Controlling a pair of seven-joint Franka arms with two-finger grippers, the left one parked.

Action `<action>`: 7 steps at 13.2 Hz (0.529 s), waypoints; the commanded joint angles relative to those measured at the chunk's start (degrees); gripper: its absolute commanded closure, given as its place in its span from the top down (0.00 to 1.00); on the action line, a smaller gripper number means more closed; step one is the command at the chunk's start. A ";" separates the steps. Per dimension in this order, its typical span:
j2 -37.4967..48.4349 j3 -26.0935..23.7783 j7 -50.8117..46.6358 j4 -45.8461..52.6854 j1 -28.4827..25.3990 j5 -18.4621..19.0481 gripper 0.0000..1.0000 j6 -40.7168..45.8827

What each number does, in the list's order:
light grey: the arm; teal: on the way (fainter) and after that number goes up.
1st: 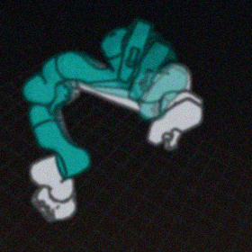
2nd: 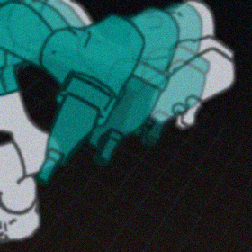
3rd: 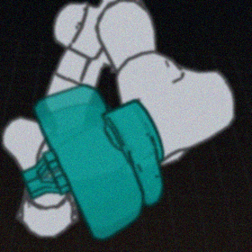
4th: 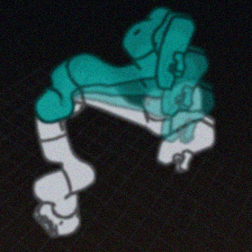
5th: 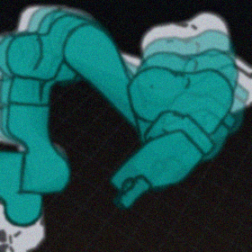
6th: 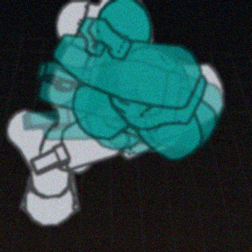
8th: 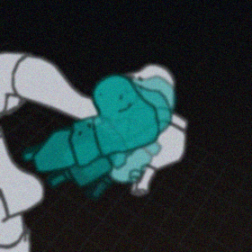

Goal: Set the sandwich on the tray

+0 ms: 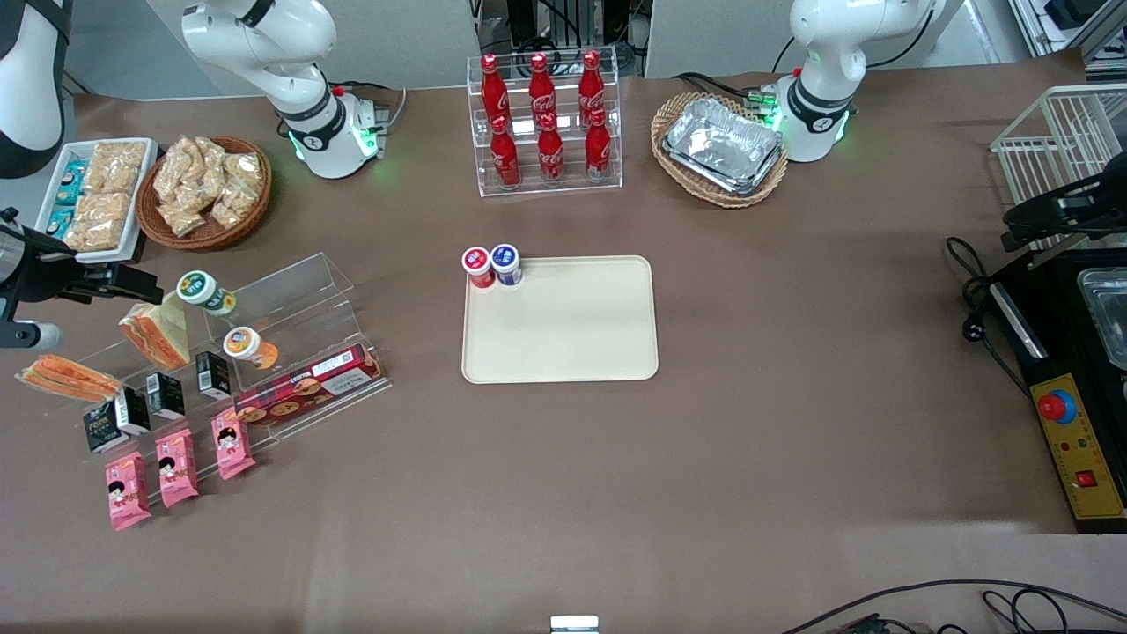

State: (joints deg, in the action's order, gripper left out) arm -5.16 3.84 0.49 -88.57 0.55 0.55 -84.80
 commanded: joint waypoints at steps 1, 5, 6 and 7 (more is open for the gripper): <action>0.41 0.20 -2.68 -0.73 0.94 0.42 1.00 -0.46; 1.55 0.72 -4.01 -0.90 4.02 0.68 1.00 0.24; 1.73 0.81 -4.10 -0.99 4.55 0.68 1.00 0.16; 1.81 0.90 -4.88 -0.90 5.25 0.77 1.00 -0.28</action>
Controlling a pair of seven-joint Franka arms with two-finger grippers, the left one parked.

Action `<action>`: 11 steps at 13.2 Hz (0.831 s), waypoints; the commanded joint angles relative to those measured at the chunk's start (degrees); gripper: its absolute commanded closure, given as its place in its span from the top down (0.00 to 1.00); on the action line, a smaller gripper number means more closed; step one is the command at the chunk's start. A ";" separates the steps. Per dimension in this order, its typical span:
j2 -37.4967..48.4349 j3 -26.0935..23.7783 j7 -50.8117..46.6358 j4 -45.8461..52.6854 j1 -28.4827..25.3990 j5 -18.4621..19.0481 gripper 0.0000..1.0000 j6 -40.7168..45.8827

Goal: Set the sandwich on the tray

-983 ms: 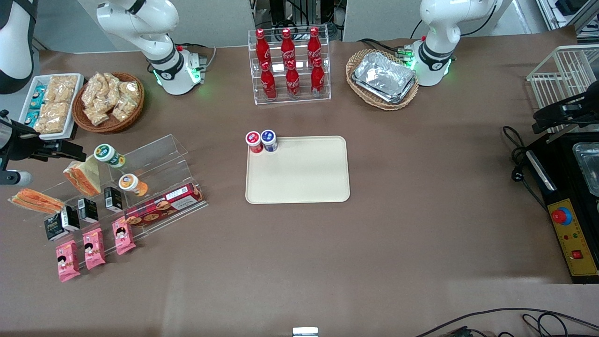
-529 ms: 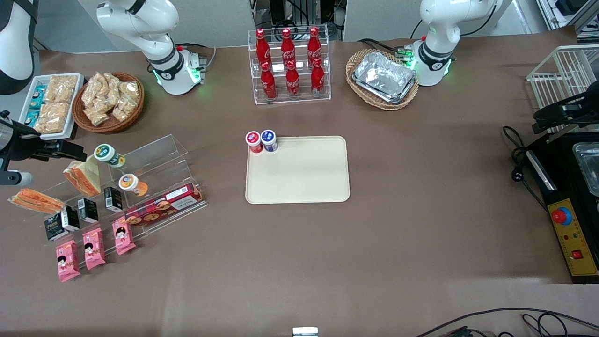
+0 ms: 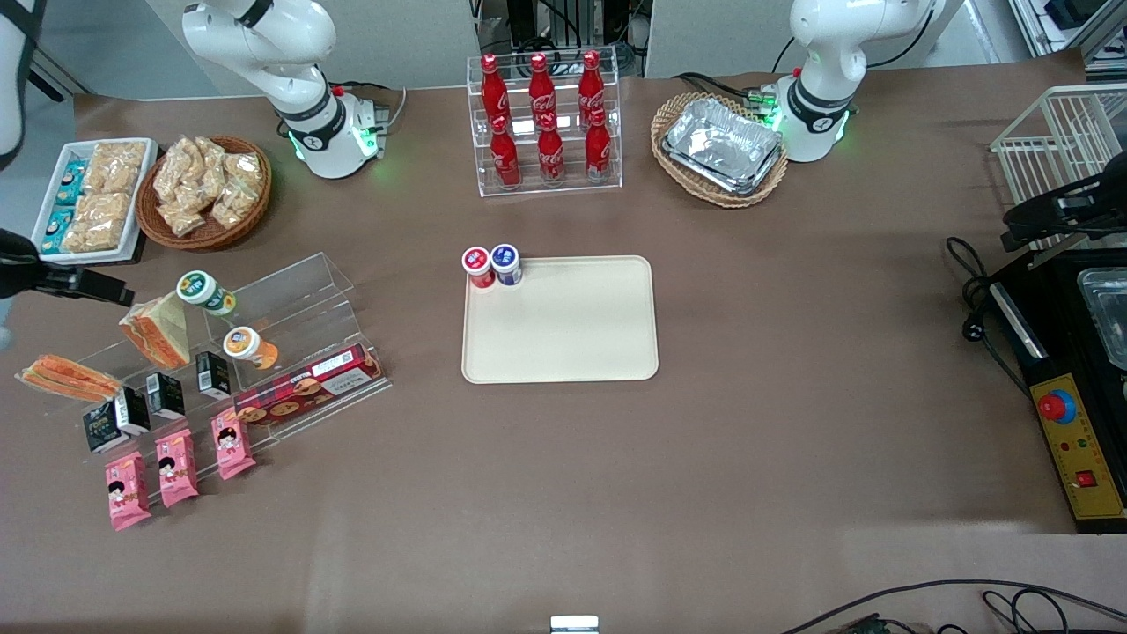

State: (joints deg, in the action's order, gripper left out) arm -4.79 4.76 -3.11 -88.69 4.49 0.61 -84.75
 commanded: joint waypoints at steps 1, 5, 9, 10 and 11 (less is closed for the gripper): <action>1.37 0.25 -2.07 -0.78 2.09 0.62 1.00 -0.77; 0.57 2.89 -11.80 -0.60 2.36 0.62 1.00 -4.10; -0.57 2.80 -21.47 -0.34 2.98 0.62 1.00 -4.46; -0.92 2.80 -23.93 -0.25 2.98 0.62 1.00 -4.64; -1.70 2.97 -25.44 0.01 2.98 0.79 1.00 -4.64</action>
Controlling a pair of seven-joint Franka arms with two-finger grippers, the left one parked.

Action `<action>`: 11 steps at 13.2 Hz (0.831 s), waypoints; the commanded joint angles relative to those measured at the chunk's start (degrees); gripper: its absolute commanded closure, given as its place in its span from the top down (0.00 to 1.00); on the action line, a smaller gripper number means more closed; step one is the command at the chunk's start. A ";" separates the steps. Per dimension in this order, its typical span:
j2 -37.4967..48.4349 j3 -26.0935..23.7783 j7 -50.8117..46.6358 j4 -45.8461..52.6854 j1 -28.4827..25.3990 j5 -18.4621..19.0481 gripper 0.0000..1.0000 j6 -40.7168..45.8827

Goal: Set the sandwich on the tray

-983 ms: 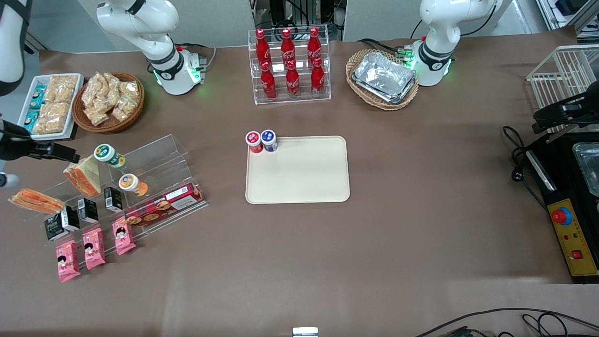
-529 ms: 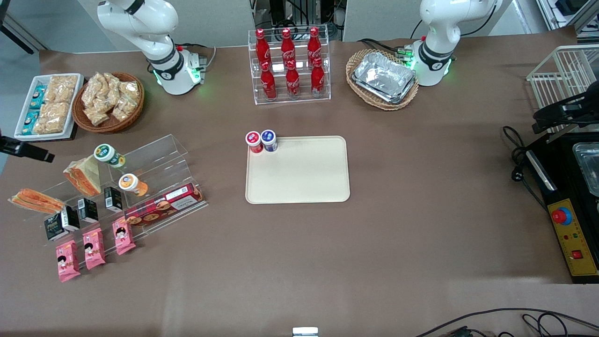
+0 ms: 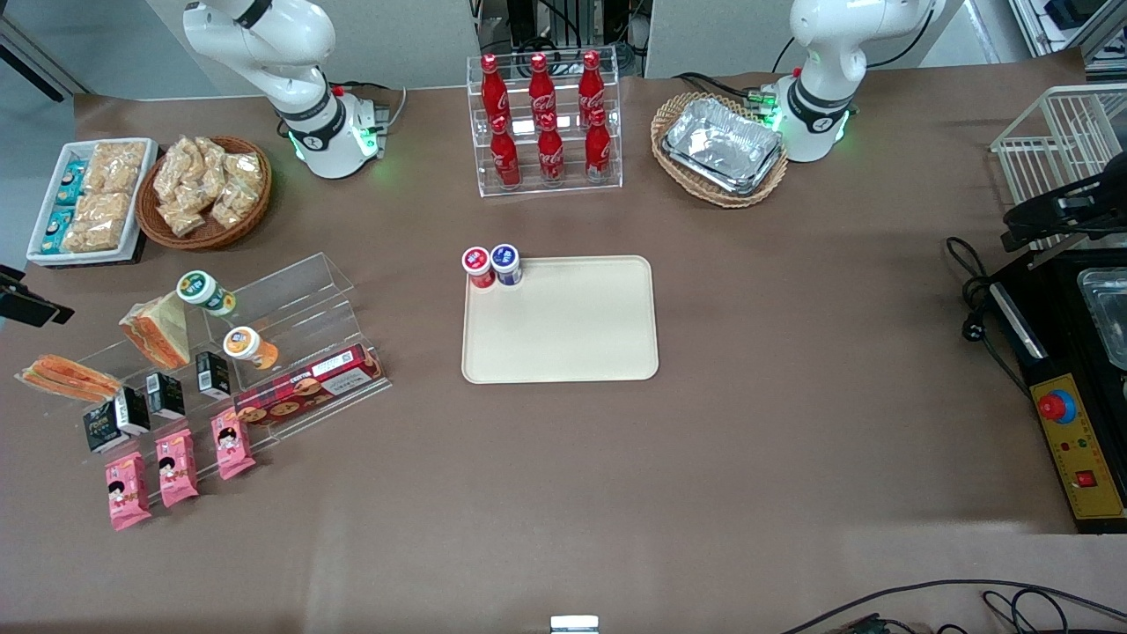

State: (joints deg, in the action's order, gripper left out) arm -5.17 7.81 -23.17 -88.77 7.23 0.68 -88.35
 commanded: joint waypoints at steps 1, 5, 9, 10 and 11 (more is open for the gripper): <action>-1.68 0.89 -5.05 0.09 0.85 0.64 1.00 -2.08; -3.78 1.51 -8.27 0.88 2.61 1.25 1.00 -4.46; -5.19 2.92 -28.55 1.50 2.35 1.34 1.00 -7.80; -5.37 2.92 -34.08 1.50 2.44 1.43 1.00 -8.76; -5.81 2.92 -38.40 1.50 2.61 1.60 1.00 -10.25</action>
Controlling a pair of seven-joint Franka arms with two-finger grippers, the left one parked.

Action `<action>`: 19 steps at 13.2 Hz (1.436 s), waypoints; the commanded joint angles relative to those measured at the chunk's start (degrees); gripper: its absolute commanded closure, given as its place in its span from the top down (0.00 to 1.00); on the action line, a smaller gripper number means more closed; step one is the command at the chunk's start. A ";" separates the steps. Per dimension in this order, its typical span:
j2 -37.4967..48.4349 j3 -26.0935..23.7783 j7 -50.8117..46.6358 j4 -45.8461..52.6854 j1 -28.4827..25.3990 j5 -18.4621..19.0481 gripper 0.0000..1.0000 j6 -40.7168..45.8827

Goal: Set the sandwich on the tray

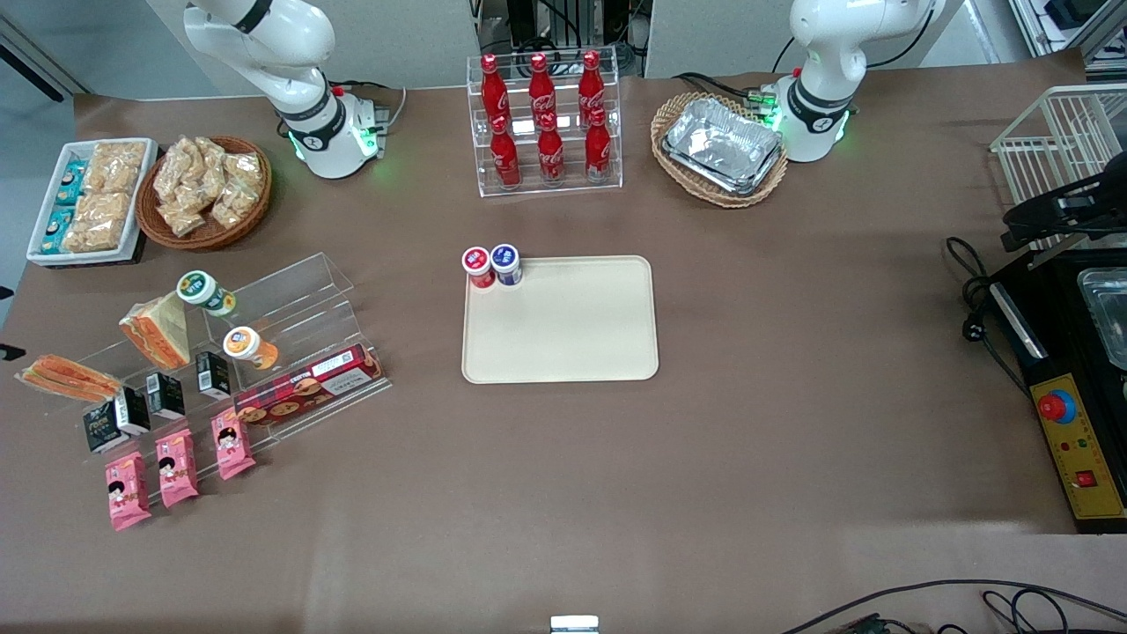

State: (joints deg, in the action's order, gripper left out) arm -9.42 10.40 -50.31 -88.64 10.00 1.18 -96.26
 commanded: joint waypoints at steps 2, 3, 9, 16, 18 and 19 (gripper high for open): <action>-2.97 1.80 -15.16 1.37 0.02 1.10 1.00 -3.41; -3.58 3.03 -15.69 1.37 -0.07 0.75 1.00 -3.50; -6.31 6.74 -16.05 0.40 1.60 -4.43 1.00 -7.10; -11.41 6.74 -15.96 0.31 3.71 -10.59 1.00 -11.67; -11.94 6.74 -15.96 -1.08 3.88 -11.63 1.00 -12.02; -11.94 6.74 -15.96 -1.96 4.06 -12.16 1.00 -12.81</action>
State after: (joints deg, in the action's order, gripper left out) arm -20.95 17.11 -65.96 -88.89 13.52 -8.32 -107.15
